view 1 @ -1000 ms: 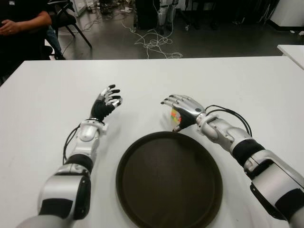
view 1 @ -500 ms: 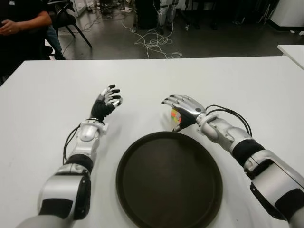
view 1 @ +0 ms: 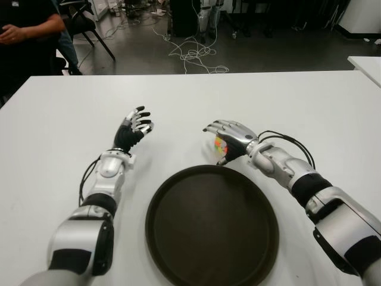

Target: Pick up the Rubik's Cube and put it in the plate

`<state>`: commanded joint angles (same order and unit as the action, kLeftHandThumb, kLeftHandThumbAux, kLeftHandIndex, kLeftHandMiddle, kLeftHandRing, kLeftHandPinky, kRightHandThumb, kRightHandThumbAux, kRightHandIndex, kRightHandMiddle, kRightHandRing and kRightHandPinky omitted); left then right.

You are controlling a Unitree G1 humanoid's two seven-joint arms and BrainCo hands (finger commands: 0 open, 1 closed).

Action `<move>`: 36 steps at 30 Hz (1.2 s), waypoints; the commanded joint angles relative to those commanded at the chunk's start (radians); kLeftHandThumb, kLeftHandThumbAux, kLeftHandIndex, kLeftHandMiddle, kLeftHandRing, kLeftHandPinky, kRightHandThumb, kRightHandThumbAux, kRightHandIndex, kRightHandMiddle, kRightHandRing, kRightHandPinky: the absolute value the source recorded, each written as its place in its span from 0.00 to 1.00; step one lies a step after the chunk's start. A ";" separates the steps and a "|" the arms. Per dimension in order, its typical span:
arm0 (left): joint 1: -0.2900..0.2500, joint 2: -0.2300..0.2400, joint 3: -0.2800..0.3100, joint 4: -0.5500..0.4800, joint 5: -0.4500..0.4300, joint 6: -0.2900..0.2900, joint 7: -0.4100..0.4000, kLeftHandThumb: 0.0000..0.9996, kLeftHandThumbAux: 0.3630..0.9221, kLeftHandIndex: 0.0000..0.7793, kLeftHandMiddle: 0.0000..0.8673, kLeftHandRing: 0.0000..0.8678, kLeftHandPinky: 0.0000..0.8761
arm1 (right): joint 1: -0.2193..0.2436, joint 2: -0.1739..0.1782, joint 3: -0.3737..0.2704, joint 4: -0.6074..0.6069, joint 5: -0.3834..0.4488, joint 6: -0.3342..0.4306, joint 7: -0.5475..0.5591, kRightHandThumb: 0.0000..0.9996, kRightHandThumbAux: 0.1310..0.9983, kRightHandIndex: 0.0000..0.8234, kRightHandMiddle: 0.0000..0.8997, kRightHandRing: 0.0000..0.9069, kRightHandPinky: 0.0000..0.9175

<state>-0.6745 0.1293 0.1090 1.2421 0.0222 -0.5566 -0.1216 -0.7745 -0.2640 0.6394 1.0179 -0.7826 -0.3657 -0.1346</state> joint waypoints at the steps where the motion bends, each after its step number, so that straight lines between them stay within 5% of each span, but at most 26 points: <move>1: 0.000 0.000 0.001 0.000 -0.001 -0.001 -0.001 0.17 0.64 0.13 0.23 0.23 0.22 | -0.001 0.000 0.000 0.004 0.000 0.004 0.001 0.00 0.76 0.06 0.05 0.05 0.06; 36: -0.001 0.000 -0.001 0.002 0.008 0.000 0.010 0.16 0.61 0.15 0.23 0.24 0.23 | -0.021 -0.014 -0.005 0.017 -0.005 0.037 0.054 0.00 0.78 0.06 0.05 0.05 0.06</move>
<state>-0.6759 0.1296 0.1083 1.2443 0.0301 -0.5569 -0.1112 -0.7957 -0.2781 0.6342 1.0347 -0.7876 -0.3289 -0.0805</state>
